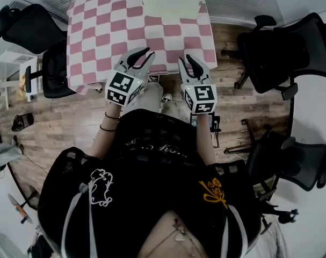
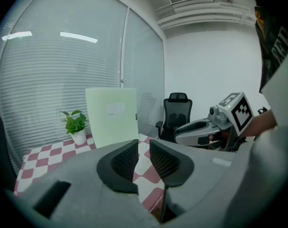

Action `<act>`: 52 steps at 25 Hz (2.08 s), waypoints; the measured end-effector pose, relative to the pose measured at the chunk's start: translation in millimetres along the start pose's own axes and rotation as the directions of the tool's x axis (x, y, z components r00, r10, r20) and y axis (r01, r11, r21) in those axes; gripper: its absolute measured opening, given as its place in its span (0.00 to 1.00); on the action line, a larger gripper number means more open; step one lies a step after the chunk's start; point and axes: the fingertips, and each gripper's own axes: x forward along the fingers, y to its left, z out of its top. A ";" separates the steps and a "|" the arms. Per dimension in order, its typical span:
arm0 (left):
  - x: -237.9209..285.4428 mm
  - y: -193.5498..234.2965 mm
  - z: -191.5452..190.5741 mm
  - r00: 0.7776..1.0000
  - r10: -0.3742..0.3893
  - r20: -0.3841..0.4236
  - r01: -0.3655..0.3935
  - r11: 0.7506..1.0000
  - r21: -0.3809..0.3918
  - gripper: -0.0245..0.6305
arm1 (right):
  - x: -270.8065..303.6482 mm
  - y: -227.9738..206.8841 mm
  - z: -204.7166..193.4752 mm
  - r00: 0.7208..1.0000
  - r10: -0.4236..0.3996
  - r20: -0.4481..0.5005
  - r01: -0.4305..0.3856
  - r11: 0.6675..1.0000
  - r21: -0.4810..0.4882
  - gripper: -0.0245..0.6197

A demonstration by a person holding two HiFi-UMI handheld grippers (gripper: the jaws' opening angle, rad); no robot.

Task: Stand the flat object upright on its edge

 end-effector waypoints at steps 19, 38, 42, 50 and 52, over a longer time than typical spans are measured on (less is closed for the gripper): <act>-116.4 28.5 -31.3 0.992 0.124 0.010 -0.124 0.992 0.036 0.17 | 24.5 129.7 15.6 0.987 0.158 -0.004 -0.158 0.983 -0.092 0.13; -258.5 -13.2 -109.2 0.999 0.022 0.028 -0.023 1.000 0.020 0.17 | -49.1 290.8 -32.2 0.993 0.112 -0.028 -0.114 0.986 -0.122 0.11; -270.9 -25.7 -112.9 0.999 -0.007 0.045 0.005 1.000 0.026 0.17 | -63.3 304.7 -39.0 0.995 0.097 -0.032 -0.100 0.987 -0.126 0.10; -285.4 -42.0 -121.0 0.998 -0.036 0.052 0.034 0.998 0.045 0.17 | -81.8 321.1 -49.6 0.996 0.085 -0.036 -0.089 0.986 -0.140 0.09; -288.0 -44.4 -122.9 0.998 -0.039 0.051 0.036 0.998 0.047 0.17 | -84.2 322.8 -51.4 0.996 0.082 -0.036 -0.087 0.986 -0.140 0.09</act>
